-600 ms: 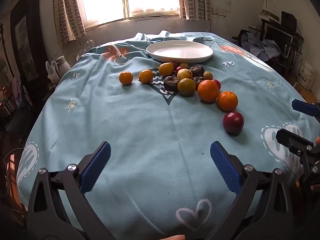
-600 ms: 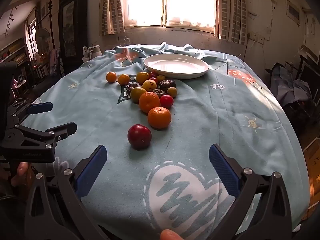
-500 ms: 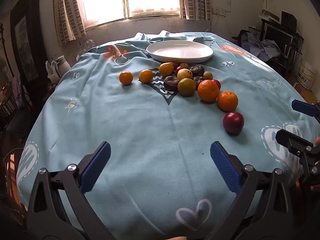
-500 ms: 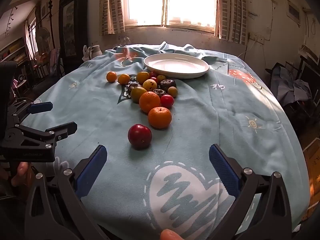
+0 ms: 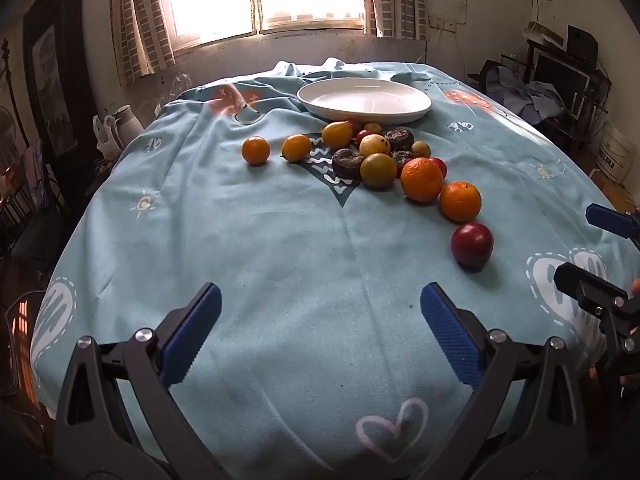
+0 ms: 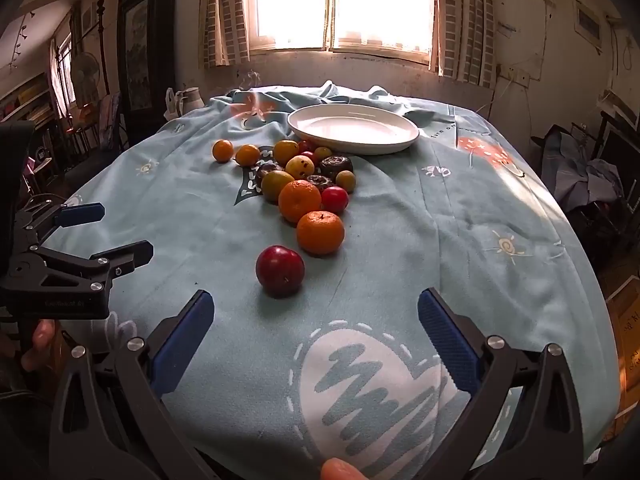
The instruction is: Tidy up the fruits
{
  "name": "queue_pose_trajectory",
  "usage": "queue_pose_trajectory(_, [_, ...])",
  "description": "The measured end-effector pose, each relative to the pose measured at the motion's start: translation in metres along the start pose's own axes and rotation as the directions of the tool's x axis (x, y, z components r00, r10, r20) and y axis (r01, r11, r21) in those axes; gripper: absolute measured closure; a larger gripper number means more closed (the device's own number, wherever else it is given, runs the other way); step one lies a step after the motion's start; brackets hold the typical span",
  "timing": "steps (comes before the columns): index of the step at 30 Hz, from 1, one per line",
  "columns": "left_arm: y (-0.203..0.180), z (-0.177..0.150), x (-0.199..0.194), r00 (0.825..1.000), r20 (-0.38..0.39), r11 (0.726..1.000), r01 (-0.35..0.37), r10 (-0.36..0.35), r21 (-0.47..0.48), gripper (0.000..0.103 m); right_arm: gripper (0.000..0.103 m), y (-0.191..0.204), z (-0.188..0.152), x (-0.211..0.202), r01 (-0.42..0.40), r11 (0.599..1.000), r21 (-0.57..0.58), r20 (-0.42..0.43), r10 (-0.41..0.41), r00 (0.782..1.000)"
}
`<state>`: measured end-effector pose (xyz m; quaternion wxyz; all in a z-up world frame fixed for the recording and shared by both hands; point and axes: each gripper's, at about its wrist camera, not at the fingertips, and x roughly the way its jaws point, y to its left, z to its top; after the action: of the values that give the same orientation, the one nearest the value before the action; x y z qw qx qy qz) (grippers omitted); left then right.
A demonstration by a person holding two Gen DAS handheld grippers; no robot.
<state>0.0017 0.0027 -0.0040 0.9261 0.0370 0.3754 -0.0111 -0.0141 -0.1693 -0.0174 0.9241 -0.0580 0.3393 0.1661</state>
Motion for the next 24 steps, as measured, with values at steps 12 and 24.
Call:
queue_pose_trajectory(12, [0.0022,-0.001,0.0003,1.0,-0.002,1.0,-0.001,0.001,-0.007,0.002,0.001,-0.0004,-0.0013,-0.0002,0.001,1.0,0.002,-0.004,-0.001,1.0])
queue_pose_trajectory(24, [0.0035,-0.0023,0.0012,1.0,-0.005,1.0,0.0,0.0,-0.011,0.002,0.001,0.0005,-0.0016,0.0005,0.001,1.0,0.002,-0.007,-0.001,1.0])
